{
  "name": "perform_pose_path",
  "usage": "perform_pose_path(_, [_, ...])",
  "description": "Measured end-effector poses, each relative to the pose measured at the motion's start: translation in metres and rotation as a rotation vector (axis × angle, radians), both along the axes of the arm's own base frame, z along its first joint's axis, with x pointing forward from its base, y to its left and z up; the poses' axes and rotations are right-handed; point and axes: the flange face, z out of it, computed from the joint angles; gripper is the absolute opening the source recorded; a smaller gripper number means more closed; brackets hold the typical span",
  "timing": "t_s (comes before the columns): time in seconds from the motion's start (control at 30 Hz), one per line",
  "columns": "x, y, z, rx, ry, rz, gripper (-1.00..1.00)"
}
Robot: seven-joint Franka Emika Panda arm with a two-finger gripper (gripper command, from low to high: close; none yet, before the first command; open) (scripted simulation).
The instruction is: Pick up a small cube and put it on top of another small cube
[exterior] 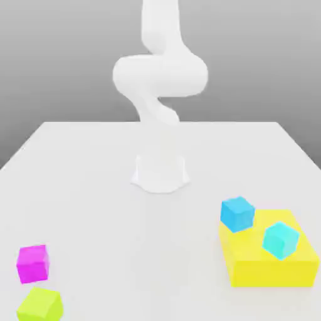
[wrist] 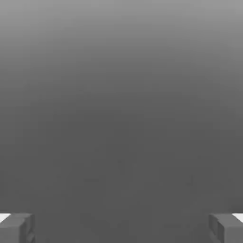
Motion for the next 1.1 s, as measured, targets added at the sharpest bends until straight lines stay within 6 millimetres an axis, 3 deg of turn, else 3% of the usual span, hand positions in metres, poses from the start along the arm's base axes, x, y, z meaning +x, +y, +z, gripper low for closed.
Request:
perform_pose_path(0.27, [0.087, -0.052, -0.112, 0.032, 0.202, -0.038, 0.00])
perform_pose_path(0.53, [0.133, -0.108, -0.242, 0.057, 0.398, -0.090, 0.00])
perform_pose_path(0.77, [0.138, -0.159, -0.366, 0.071, 0.569, -0.147, 0.00])
perform_pose_path(0.93, [0.123, -0.191, -0.454, 0.073, 0.692, -0.182, 0.00])
perform_pose_path(1.1, [0.115, -0.202, -0.532, 0.072, 0.733, -0.194, 0.00])
